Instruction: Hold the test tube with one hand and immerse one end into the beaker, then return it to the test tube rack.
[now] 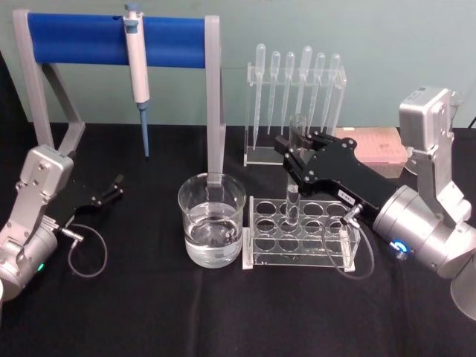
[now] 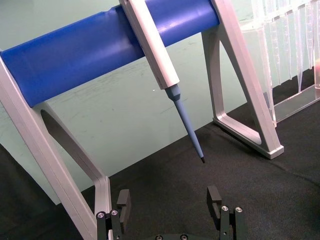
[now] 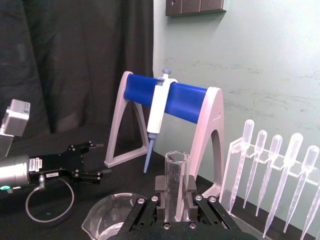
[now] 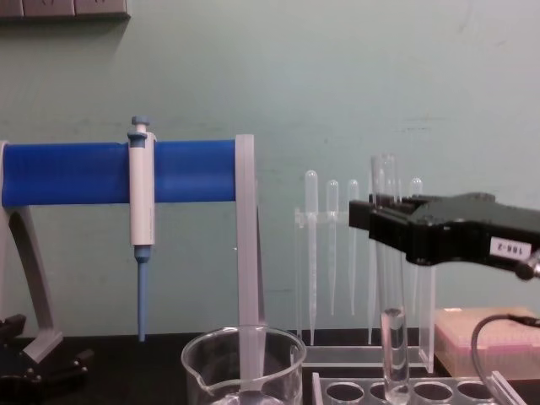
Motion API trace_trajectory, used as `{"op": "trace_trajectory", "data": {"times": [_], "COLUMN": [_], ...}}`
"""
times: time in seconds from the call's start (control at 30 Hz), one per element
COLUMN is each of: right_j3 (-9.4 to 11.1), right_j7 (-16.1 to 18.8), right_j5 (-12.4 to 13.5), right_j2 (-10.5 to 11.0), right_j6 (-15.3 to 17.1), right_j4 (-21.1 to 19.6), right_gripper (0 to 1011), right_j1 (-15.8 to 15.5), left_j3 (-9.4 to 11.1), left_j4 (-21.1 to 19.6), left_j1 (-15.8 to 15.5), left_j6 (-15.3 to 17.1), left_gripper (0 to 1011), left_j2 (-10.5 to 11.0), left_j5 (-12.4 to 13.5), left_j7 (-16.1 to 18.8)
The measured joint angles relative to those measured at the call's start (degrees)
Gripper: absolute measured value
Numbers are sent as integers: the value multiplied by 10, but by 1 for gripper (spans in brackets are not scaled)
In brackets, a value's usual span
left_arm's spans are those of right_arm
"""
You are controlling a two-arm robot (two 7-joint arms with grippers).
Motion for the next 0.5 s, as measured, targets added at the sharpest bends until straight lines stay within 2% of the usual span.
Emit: {"op": "trace_trajectory", "data": {"times": [0.5], "right_j3": [-7], "right_j7": [13], "right_j5": [-23], "right_j2": [-24], "right_j6": [-32], "right_j4": [50], "right_gripper": [230], "right_j1": [-6], "left_j3": [0], "left_j4": [0], "left_j1": [0], "left_j6": [0], "left_gripper": [1000], "left_j2": [0], "left_j5": [0], "left_j7": [0]}}
